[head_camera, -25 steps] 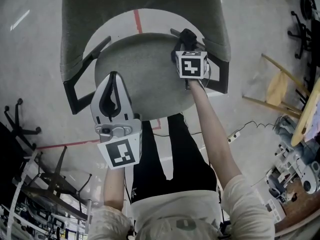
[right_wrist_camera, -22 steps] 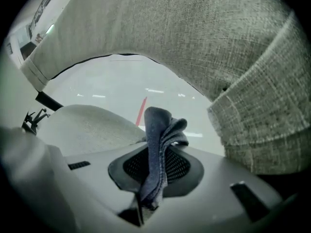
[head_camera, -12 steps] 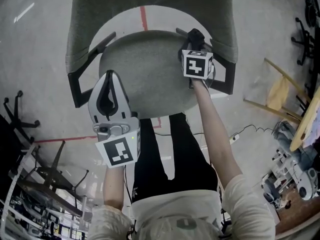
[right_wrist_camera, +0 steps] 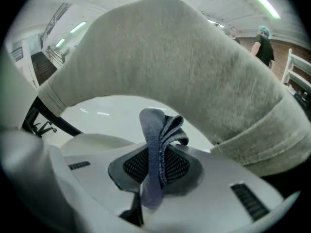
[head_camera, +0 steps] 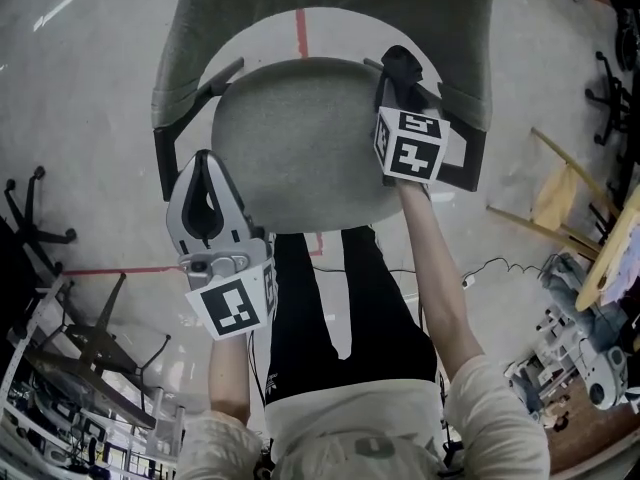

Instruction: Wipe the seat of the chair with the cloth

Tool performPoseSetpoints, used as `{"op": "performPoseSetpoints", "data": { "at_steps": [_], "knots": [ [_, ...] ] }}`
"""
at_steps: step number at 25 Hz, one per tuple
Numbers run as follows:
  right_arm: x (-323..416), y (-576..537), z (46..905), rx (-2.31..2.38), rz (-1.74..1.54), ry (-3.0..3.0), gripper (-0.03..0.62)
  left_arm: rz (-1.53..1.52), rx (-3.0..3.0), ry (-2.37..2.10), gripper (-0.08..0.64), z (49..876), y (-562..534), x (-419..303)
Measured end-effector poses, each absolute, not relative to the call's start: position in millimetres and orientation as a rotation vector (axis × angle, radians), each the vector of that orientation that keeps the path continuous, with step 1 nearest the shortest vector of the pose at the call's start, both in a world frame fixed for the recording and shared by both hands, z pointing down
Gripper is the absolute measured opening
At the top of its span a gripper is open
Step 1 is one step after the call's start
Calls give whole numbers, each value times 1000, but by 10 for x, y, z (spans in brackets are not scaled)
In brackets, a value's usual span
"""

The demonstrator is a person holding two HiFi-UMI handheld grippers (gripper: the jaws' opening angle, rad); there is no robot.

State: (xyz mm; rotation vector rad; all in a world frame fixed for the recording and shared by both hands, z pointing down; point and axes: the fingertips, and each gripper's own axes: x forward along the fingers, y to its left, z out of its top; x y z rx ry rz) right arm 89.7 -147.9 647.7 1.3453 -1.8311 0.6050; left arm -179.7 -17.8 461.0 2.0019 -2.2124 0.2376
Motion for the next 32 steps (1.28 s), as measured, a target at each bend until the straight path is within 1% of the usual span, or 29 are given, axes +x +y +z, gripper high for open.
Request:
{"op": "performPoseSetpoints", "data": {
  "at_steps": [6,9,12,15,18,23,27,32],
  "knots": [
    [38,-1384,5626,1307,689,-2143,57,229,2051,-2298,15,4389,-105,-2003],
    [-399,-1217,5249,1251,755,-2291,57,272,2021,-2309,15,4399,-36,-2119],
    [-779,-994,4937,1183,876,-2408,57,272,2007,-2330,15,4380,21,-2246],
    [-1155,-724,4826,1069,1022,-2467,57,279,1983,-2345,15,4382,83,-2376],
    [-1531,-409,4999,930,1134,-2465,57,280,1958,-2361,15,4383,170,-2492],
    [-1974,12,5569,776,1243,-2356,57,283,1942,-2379,15,4428,314,-2669],
    [-2120,192,6052,735,1272,-2257,57,297,1915,-2378,15,4543,405,-2774],
    [-2181,361,6563,701,1483,-2092,57,296,1900,-2370,15,4618,488,-2820]
  ]
}}
